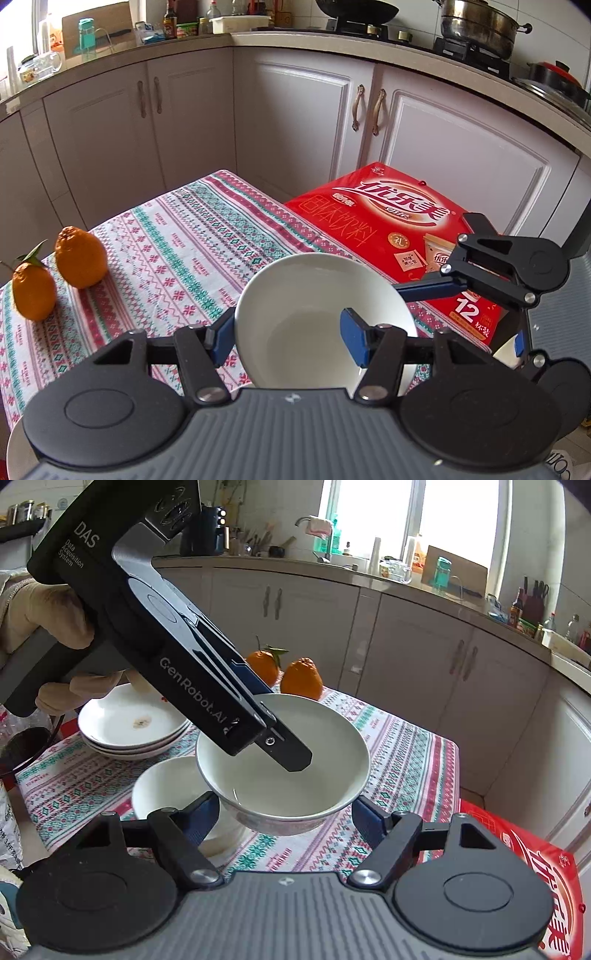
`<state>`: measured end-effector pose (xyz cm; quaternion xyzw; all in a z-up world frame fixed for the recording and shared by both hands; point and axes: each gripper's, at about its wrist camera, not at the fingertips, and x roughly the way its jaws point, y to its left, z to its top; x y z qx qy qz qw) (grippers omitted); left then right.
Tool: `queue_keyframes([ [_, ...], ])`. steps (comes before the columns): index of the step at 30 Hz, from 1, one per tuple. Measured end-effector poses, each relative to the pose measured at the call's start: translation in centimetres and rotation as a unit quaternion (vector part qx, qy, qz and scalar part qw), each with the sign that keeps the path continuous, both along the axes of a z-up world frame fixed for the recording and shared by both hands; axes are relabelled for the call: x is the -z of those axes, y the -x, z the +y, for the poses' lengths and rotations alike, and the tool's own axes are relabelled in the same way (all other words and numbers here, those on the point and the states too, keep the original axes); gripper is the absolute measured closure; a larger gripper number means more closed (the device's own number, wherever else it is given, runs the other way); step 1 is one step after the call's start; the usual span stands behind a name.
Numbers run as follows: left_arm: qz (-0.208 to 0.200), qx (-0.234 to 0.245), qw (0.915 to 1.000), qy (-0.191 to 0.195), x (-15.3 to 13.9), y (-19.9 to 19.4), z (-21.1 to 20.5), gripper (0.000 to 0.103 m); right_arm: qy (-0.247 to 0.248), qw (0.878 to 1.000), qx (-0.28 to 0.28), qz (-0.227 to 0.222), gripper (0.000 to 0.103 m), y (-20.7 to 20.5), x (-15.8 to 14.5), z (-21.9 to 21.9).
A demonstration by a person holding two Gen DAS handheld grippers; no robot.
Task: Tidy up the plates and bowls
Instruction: 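Carry the held bowl with the left tool toward the stacked bowls, then lower the bowl onto the stacked bowls and open the left tool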
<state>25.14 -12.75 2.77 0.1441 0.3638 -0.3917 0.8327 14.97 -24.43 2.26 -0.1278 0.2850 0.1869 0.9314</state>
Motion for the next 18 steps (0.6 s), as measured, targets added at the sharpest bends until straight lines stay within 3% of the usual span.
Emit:
queue_keyframes([
  [18,0.024,-0.061,0.9978,0.009,2.6,1.1,5.1,0.043,0.0,0.998,-0.057,0.033,0.021,-0.3,1.7,4.0],
])
